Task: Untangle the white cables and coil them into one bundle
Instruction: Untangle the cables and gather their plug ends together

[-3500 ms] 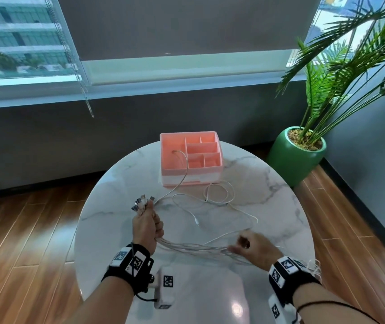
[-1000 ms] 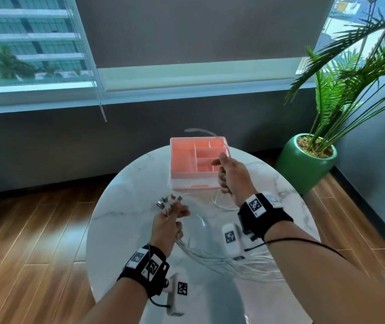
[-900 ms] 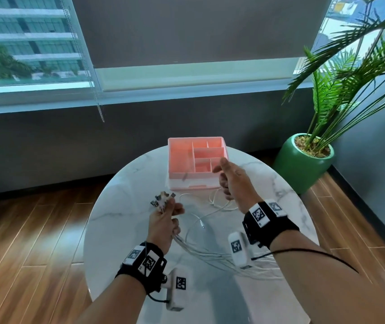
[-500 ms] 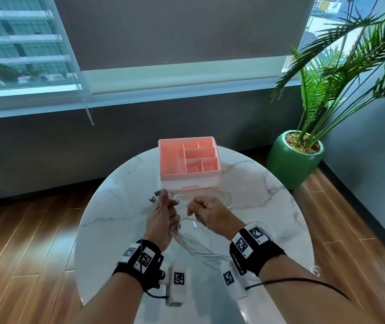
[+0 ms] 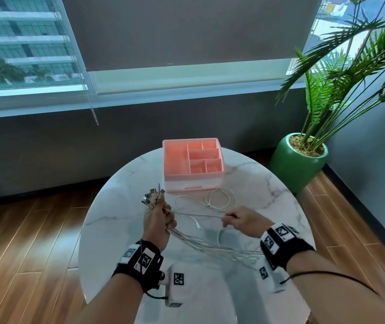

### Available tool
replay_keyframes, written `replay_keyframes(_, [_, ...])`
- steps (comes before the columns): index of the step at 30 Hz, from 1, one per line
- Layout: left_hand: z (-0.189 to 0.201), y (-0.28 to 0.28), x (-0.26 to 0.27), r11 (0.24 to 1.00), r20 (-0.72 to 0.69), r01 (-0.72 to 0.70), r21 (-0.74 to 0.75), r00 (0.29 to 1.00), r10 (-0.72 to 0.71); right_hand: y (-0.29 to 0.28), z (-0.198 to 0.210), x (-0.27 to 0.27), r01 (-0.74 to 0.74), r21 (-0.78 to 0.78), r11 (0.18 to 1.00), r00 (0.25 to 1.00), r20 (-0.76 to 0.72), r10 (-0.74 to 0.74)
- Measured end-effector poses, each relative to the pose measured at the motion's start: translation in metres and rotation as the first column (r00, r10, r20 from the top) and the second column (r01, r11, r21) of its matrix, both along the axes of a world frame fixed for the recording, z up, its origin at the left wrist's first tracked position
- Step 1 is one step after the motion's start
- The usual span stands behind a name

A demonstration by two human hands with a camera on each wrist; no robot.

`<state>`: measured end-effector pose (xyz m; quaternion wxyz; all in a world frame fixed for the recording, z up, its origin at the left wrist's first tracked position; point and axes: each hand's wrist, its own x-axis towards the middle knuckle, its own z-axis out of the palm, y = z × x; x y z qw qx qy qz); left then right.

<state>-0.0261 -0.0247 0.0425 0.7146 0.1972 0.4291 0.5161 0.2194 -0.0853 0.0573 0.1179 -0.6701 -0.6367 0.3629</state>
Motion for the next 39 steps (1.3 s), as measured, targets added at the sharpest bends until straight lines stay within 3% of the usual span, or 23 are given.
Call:
replay_keyframes(3, [-0.001, -0.003, 0.0, 0.999, -0.025, 0.039, 0.017, 0.999, -0.038, -0.002, 0.001, 0.033, 0.183, -0.025, 0.983, 0.977, 0.12, -0.179])
replay_keyframes(7, [-0.001, -0.006, 0.005, 0.992, -0.09, 0.108, 0.066, 0.991, -0.102, 0.0, 0.007, 0.03, 0.269, -0.062, 0.961, 0.945, 0.21, -0.251])
replay_keyframes(14, [0.003, -0.013, 0.014, 0.941, -0.214, 0.273, 0.2, 0.95, -0.23, 0.027, 0.059, -0.076, 0.143, 0.276, 0.95, 0.99, -0.037, -0.139])
replay_keyframes(19, [0.003, -0.017, 0.015, 0.89, -0.235, 0.373, 0.263, 0.919, -0.316, 0.046, 0.072, -0.124, 0.028, 0.252, 0.967, 0.989, -0.151, 0.011])
replay_keyframes(25, [0.009, -0.015, 0.001, 0.878, -0.28, 0.433, 0.205, 0.885, -0.371, 0.05, 0.064, -0.133, -0.08, 0.367, 0.927, 0.988, -0.096, 0.123])
replay_keyframes(32, [0.007, -0.024, 0.011, 0.908, -0.28, 0.398, 0.131, 0.894, -0.351, 0.049, 0.058, -0.129, -0.22, 0.26, 0.94, 0.97, -0.048, 0.24])
replay_keyframes(34, [0.008, -0.022, 0.013, 0.923, -0.283, 0.369, 0.113, 0.902, -0.326, 0.045, 0.054, -0.125, -0.151, 0.275, 0.95, 0.962, -0.181, 0.205])
replay_keyframes(36, [0.01, -0.016, 0.012, 0.95, -0.2, 0.281, 0.138, 0.947, -0.251, 0.037, 0.042, -0.125, 0.007, 0.266, 0.964, 0.929, -0.359, 0.092])
replay_keyframes(39, [0.017, -0.003, 0.008, 0.998, -0.016, 0.044, 0.055, 0.999, -0.043, 0.017, 0.01, -0.125, 0.045, 0.076, 0.996, 0.883, -0.469, -0.004])
